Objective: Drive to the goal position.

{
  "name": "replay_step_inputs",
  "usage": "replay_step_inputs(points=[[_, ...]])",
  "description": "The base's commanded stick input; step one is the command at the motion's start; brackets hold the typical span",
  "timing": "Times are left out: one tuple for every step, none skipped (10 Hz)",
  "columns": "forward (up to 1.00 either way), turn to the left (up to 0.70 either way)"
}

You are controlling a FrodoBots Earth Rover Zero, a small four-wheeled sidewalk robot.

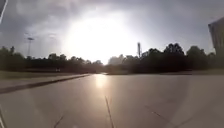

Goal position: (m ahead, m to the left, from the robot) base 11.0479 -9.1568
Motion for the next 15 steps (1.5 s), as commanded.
replay_step_inputs(points=[[0.7, 0.0], [0.7, 0.0], [0.7, 0.0], [0.7, 0.0], [0.7, 0.0], [0.7, 0.0], [0.7, 0.0], [0.7, 0.0], [0.7, 0.0], [0.7, 0.0], [0.7, 0.0], [0.7, 0.0], [0.7, 0.18], [0.7, 0.35], [0.7, 0.13]])
